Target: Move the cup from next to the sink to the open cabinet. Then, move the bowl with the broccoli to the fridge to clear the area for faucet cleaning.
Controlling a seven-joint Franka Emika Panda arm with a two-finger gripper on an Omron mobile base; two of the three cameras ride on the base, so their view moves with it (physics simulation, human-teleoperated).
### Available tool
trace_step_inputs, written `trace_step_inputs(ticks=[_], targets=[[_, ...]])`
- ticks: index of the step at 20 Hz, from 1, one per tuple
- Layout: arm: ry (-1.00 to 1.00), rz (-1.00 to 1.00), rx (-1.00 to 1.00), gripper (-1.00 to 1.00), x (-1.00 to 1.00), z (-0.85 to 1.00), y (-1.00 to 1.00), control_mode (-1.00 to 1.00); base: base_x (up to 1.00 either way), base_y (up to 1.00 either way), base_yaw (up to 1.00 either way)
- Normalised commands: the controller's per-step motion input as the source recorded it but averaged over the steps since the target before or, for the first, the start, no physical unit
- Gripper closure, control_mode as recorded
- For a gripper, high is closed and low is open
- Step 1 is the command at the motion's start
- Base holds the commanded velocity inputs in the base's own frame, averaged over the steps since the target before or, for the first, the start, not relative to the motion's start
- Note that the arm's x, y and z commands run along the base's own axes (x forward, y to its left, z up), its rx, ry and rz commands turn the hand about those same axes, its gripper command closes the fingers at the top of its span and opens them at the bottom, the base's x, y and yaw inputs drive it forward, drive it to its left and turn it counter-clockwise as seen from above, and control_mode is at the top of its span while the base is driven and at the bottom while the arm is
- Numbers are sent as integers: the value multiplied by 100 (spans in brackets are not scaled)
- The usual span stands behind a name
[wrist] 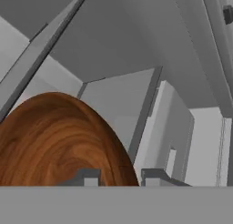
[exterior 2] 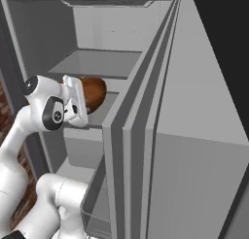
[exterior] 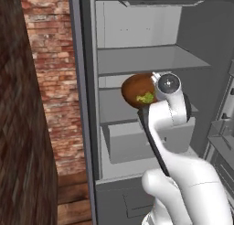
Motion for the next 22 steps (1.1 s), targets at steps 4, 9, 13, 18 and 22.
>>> trace_step_inputs(ticks=[4,9,13,18,22], targets=[[0,15,4,100,0,100,-19,-100,0,0,0],[-11,25,1,100,-55,50,-18,-100,0,0,0],[-17,11,0,100,-100,-38,-10,-100,0,0,0],[-9,-1,8,100,-56,-14,0,-100,0,0,0],[-2,0,3,100,38,0,2,-100,0,0,0]])
